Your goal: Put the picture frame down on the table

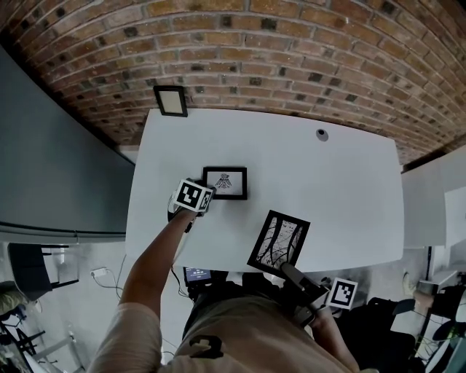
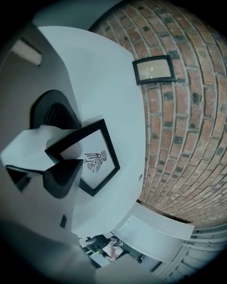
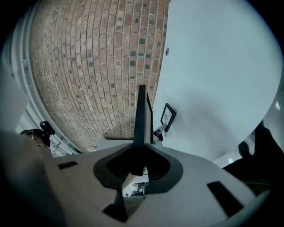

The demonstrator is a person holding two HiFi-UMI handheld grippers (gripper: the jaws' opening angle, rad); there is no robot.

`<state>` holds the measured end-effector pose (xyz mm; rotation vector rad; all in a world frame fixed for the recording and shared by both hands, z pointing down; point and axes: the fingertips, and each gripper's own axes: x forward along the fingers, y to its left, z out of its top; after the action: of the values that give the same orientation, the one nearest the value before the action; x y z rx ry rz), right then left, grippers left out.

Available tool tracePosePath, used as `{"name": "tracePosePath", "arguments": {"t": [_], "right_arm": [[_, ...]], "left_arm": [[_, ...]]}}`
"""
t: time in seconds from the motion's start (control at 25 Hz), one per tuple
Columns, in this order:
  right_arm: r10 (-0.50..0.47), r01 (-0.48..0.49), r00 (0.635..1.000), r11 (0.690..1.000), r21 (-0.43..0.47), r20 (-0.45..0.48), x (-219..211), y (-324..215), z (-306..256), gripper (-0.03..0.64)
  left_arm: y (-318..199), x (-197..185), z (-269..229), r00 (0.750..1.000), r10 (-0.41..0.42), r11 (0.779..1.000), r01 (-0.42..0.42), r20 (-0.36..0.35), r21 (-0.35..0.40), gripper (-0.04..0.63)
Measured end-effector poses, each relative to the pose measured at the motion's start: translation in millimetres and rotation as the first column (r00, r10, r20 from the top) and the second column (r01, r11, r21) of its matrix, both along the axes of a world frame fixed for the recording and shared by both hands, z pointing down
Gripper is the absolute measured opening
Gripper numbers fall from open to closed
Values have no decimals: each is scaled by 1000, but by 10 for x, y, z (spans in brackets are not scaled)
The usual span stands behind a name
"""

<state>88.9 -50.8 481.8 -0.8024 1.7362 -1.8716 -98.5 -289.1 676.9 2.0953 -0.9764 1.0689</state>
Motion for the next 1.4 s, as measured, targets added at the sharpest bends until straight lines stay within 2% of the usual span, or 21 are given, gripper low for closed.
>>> {"name": "tracePosePath", "arguments": {"t": [0.44,0.88,1.0,1.08,1.24,1.4], "right_arm": [[-2,2,1000,1000,7,-7,-7,52,1,57],[-3,4,1000,1000,16,-14,-16,88,-25,57],[-4,5,1000,1000,20,-17,-25,78,-31,57],[-5,5,1000,1000,21,-15,-27,72,-35,57],[-7,7,1000,1000,24,-8,-39,66,-40,57],[-9,9,1000,999,36,-3,-65,43,-60,57]], "left_arm": [[-5,-8,-2,1000,1,1000,-1,26,16,213],[-20,-2,-28,994,45,995,-54,99,85,215],[-41,0,-102,992,56,989,-71,117,128,213],[-62,24,-233,995,48,985,-62,90,159,212],[36,106,-525,999,24,981,-17,-35,191,212],[300,113,-842,986,-6,974,43,-168,220,211]]}}
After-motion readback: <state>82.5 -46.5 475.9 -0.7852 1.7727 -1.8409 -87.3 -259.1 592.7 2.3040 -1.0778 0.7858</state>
